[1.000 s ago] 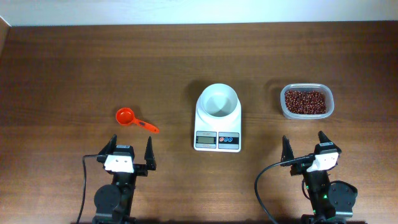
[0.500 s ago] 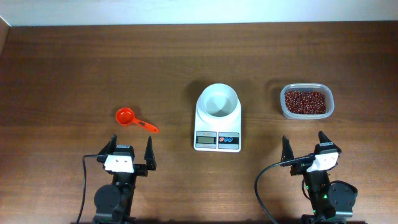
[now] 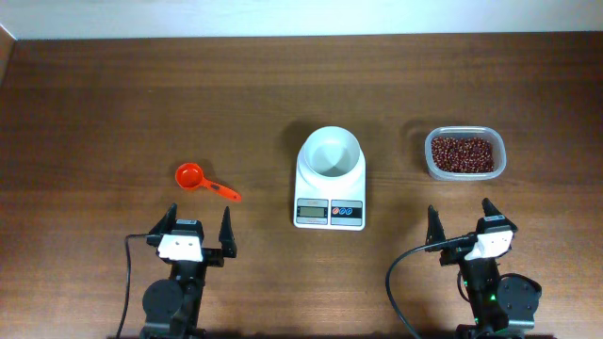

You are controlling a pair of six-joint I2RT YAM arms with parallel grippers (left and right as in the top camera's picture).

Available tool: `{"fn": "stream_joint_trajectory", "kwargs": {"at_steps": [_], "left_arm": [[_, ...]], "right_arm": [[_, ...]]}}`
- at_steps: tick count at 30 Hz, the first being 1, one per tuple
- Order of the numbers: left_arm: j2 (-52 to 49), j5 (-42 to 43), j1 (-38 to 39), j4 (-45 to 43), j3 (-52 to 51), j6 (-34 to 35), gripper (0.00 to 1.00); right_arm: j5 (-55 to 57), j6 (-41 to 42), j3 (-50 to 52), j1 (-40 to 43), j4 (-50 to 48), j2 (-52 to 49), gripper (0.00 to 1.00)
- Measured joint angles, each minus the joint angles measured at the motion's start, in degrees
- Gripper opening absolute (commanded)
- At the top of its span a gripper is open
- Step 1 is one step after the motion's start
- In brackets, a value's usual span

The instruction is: Scoop and weigh 50g on scale

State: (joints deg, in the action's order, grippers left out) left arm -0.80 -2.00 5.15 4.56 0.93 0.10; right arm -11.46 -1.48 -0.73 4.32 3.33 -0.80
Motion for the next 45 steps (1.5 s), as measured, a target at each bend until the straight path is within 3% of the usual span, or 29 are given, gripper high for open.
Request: {"fn": "stream_joint_trajectory", "kwargs": {"at_steps": [13,18,34,45], "left_arm": [[0.0,0.33,0.0,0.0,0.0,0.02,0.99],[0.0,4.02,0.0,0.96,0.2,0.07,0.99],[0.02,6.05,0.0,18.38,12.98,0.22,0.99],[-0.22,-0.04,0.0,30.12,24.59,5.55,0.99]], "right_arm": [[0.0,0.0,0.0,0.0,0.0,0.0,0.99],[0.0,-0.04,0.0,0.0,0.0,0.0,0.99],[0.0,-0.02,0.0,0.0,0.0,0.0,0.99],[0.0,-0.04,0.0,0.0,0.0,0.0,0.99]]}}
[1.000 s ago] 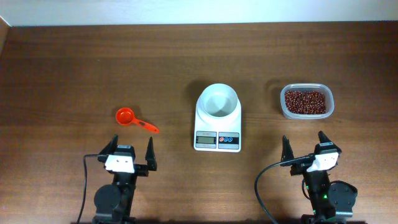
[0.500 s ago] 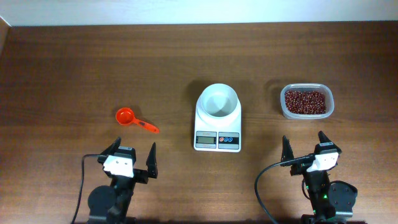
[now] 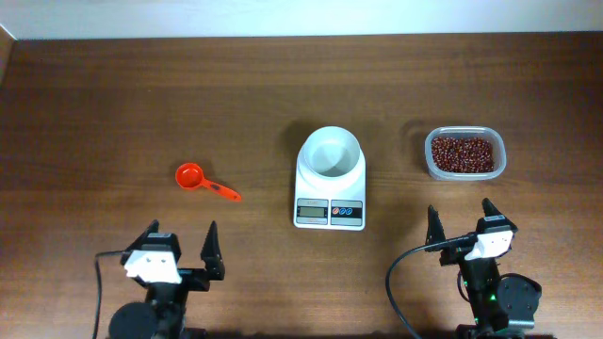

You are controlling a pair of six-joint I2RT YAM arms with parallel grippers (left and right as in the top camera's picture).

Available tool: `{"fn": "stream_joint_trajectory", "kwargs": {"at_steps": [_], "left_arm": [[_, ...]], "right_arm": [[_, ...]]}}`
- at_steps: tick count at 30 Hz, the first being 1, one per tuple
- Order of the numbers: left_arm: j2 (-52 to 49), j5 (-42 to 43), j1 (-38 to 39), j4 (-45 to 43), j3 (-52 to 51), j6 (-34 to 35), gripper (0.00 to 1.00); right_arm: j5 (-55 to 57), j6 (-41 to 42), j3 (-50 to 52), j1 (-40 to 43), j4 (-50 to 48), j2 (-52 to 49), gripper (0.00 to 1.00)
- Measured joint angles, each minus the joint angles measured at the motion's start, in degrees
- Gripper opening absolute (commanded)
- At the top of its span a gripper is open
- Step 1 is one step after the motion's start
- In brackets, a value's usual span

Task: Scoop and weigh 50g on scale
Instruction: 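Move the left gripper forward to the red scoop handle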

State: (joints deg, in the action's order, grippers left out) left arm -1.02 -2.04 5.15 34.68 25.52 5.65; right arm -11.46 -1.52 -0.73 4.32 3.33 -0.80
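Observation:
An orange measuring scoop [image 3: 201,181] lies on the table at the left, its handle pointing right and toward me. A white scale [image 3: 330,188] stands in the middle with an empty white bowl [image 3: 330,152] on it. A clear tub of red beans [image 3: 464,153] sits at the right. My left gripper [image 3: 181,243] is open near the front edge, below and left of the scoop. Near the front at the right, my right gripper [image 3: 460,221] is open, below the bean tub. Neither holds anything.
The dark wooden table [image 3: 113,104] runs back to a pale wall. Black cables [image 3: 391,282] trail from both arm bases at the front edge.
My left gripper has shifted left and toward the front edge, still open. The right arm, scoop, scale and bean tub are where they were.

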Motion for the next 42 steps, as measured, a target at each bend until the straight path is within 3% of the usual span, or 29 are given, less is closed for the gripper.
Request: {"fn": "stream_joint_trajectory", "kwargs": {"at_steps": [21,42], "left_arm": [[-11.56,-0.59,0.0,2.32,9.18,0.46,0.99],[-12.13,-0.52,0.0,2.4,11.56,0.46,0.99]], "right_arm": [[0.0,0.0,0.0,0.0,0.0,0.0,0.99],[0.0,0.02,0.0,0.0,0.0,0.0,0.99]]}}
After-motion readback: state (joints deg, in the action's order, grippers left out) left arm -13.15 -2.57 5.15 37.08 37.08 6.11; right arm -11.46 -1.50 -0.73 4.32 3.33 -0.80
